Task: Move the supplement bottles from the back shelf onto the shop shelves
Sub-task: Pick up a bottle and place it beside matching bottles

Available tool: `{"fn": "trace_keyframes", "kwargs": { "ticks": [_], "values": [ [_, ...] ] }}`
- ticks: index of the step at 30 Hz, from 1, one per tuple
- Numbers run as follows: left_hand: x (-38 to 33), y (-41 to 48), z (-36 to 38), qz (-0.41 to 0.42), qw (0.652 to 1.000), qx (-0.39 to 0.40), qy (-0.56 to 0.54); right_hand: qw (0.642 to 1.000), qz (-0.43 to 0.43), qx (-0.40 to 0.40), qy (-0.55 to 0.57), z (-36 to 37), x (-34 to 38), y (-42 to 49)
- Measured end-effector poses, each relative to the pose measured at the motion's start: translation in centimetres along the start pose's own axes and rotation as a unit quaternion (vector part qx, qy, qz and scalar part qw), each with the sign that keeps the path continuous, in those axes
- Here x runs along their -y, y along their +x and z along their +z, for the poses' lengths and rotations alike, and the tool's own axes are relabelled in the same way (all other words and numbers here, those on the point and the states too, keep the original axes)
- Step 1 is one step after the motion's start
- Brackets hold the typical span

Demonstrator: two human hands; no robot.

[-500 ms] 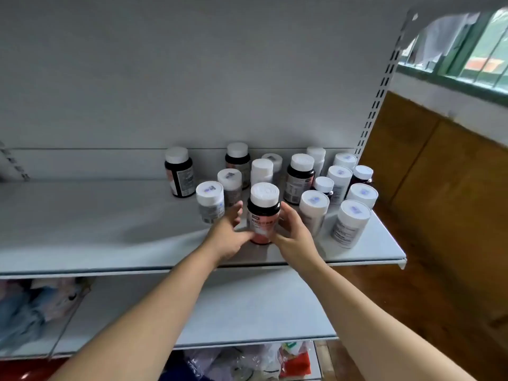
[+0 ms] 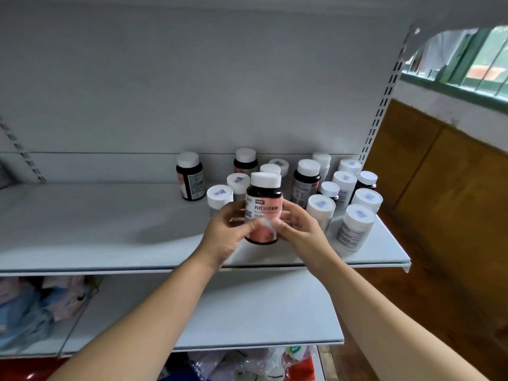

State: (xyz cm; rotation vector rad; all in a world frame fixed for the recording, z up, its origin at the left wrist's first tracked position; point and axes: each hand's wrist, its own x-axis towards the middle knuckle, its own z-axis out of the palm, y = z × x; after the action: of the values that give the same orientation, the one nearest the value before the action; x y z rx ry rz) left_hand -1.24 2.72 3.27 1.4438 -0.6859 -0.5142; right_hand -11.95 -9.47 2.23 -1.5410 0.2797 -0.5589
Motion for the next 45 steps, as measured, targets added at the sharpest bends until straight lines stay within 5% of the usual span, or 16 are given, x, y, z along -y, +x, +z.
{"fn": "trace_keyframes", "kwargs": {
  "ticks": [13, 25, 34, 45],
  "values": [
    [-5.0, -7.0, -9.2, 0.035, 0.983, -0.177, -0.029, 0.980, 0.012, 0.165, 0.110, 11.6, 3.7, 0.8],
    [-7.8, -24.4, -32.5, 0.062, 0.918, -0.391, 0.034, 0.924, 0.029, 0.357, 0.136, 40.9, 4.3, -4.4],
    [-9.5, -34.5, -49.4, 0.032, 0.887, -0.450, 0.102, 0.896, 0.050, 0.405, 0.174, 61.1, 4.6, -8.6],
    [-9.3, -36.1, -70.2, 0.028, 0.849, -0.511, 0.132, 0.870, 0.042, 0.457, 0.179, 83.1, 3.1, -4.1]
  ]
}}
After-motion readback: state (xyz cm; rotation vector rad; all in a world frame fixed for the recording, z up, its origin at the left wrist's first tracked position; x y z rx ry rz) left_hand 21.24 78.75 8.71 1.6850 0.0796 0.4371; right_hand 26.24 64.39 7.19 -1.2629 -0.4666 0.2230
